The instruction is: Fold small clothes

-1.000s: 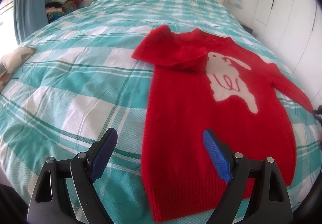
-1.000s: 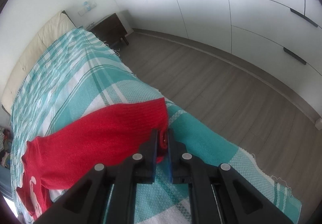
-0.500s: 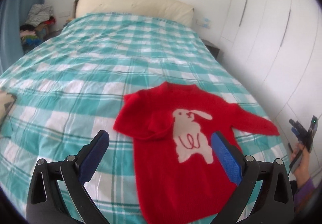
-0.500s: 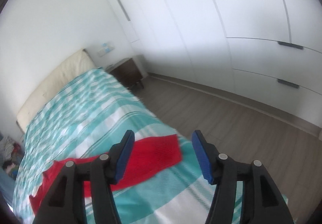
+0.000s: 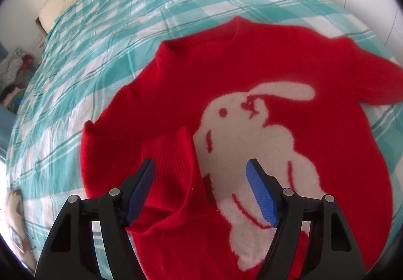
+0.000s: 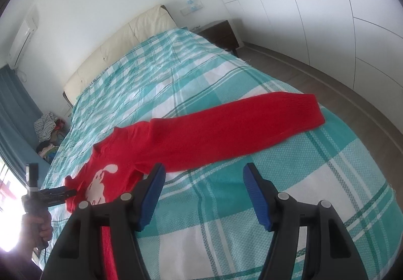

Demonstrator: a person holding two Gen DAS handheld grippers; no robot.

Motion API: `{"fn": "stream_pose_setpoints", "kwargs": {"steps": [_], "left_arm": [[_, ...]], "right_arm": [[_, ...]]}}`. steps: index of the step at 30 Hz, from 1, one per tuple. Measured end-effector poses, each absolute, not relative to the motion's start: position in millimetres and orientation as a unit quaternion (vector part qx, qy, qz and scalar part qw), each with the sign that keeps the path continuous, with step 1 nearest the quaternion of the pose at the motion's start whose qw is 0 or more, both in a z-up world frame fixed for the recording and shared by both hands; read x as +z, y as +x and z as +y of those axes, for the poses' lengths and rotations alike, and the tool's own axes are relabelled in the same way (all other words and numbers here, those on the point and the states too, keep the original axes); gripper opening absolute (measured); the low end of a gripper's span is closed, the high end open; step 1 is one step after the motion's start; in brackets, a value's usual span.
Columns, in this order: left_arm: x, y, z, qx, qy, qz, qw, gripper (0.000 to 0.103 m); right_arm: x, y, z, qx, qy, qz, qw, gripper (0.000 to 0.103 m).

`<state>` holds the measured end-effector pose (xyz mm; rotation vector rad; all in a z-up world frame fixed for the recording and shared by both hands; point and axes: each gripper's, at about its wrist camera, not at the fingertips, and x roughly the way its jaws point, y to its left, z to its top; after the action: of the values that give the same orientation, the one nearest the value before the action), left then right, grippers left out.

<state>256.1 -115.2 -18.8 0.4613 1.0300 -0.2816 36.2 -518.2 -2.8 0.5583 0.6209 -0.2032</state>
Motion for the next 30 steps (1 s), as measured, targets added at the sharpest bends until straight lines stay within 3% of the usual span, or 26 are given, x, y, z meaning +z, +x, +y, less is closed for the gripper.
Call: {"fn": "stream_pose_setpoints", "kwargs": {"steps": [1,3,4,9,14,19,24,25,27,28,30], "left_arm": [[-25,259,-116,-0.123,0.229,0.489,0.833,0.07],[-36,263,-112,-0.101,0.234,0.499,0.828,0.035],[-38,266,-106,-0.088,0.225,0.505,0.829,0.002],[10,256,-36,-0.082,0.087,0.456,0.882,0.003],[54,241,126,0.007,-0.139,0.394,0.909,0.004],[22,222,261,0.136,-0.285,0.366,0.875,0.004],[-16,206,305,0.146,-0.349,0.329,0.865,0.008],[-22,206,308,0.139,-0.355,0.33,0.864,0.012],[-31,208,315,0.13,-0.373,0.331,0.857,0.034],[-35,208,317,0.127,-0.381,0.33,0.855,0.049],[-39,208,319,0.126,-0.386,0.331,0.852,0.056]], "right_arm": [[-2,37,-517,-0.098,0.267,0.301,0.91,0.064],[-2,38,-513,-0.093,0.258,0.303,0.913,0.064],[-1,40,-510,-0.09,0.253,0.306,0.914,0.064],[-4,46,-502,-0.08,0.237,0.316,0.915,0.064],[-5,46,-502,-0.075,0.238,0.317,0.915,0.064],[-6,51,-491,-0.068,0.22,0.326,0.917,0.064],[-9,56,-475,-0.06,0.181,0.338,0.922,0.064],[-11,57,-472,-0.06,0.174,0.341,0.922,0.064],[-13,59,-467,-0.062,0.16,0.346,0.922,0.064],[-13,60,-465,-0.062,0.153,0.349,0.923,0.064],[-15,62,-462,-0.06,0.145,0.351,0.923,0.064]]}}
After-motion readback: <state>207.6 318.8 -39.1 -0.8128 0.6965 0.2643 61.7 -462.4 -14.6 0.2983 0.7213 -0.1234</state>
